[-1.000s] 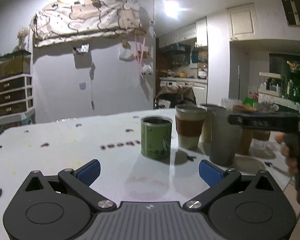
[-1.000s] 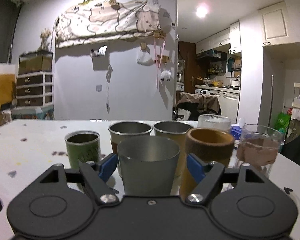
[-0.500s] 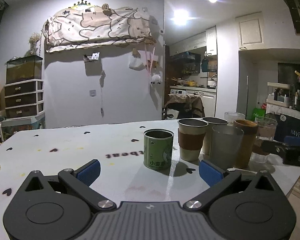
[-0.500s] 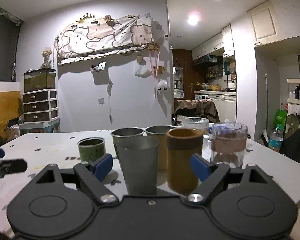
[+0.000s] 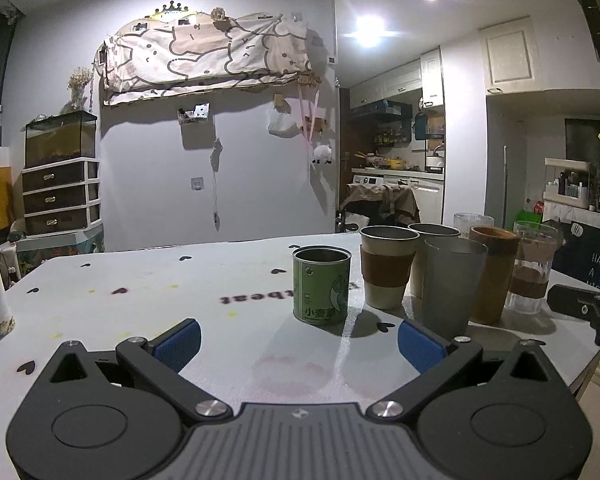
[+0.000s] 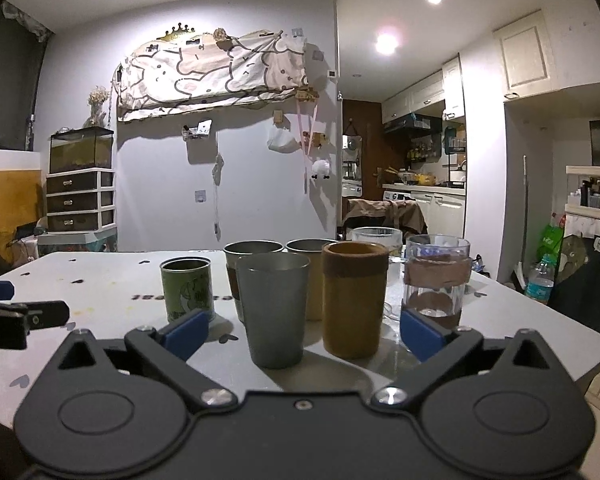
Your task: Flip cup upright
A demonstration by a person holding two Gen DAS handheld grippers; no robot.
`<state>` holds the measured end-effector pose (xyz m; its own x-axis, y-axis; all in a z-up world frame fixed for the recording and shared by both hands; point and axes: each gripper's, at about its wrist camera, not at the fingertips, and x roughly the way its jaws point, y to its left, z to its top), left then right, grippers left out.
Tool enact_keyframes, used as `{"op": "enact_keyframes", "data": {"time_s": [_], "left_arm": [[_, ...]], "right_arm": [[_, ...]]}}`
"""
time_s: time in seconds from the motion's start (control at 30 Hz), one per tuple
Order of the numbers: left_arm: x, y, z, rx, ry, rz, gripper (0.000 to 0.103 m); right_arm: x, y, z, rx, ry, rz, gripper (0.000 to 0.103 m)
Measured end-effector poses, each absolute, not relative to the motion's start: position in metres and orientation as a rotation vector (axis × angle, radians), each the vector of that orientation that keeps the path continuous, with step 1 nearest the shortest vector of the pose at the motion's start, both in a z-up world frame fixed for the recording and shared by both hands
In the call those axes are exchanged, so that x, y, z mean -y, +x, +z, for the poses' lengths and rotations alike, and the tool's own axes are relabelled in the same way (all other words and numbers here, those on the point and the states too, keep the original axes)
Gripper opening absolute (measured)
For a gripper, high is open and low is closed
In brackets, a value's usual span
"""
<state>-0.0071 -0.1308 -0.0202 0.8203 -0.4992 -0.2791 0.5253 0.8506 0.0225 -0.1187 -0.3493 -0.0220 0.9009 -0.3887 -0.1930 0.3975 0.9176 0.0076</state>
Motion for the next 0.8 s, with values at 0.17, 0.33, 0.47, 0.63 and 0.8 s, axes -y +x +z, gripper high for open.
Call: {"op": "enact_keyframes", "data": {"time_s": [0.17,0.33,0.47,0.63,0.8], "left_arm": [[0.1307,-0.0089,-0.0206,-0.274,0.098,-0.545,0.103],[0.1306,-0.0112,-0.0221,-0.278,0.099,-0.546,0.103],[0.1302,-0.0117,-0.0227,-0.277,0.098,-0.543,0.103],[0.1300,-0.0121,-0.0228,-0.279,0.097,-0.541,0.103],[0.1298,-0.0122,-0.0228,-0.280,0.096,-0.539,0.103]], "right_arm": [[0.3467,-0.1196,-0.0254,-0.199,0.047,-0.394,0.103],[0.3463,-0.1196,-0.0259,-0.201,0.048,-0.391,0.103],[0.3447,-0.1197,-0.0264,-0.202,0.046,-0.388,0.103],[0.3433,-0.1186,-0.0272,-0.205,0.045,-0.385,0.103],[0.3421,-0.1179,-0.0279,-0.208,0.041,-0.378,0.103]]}}
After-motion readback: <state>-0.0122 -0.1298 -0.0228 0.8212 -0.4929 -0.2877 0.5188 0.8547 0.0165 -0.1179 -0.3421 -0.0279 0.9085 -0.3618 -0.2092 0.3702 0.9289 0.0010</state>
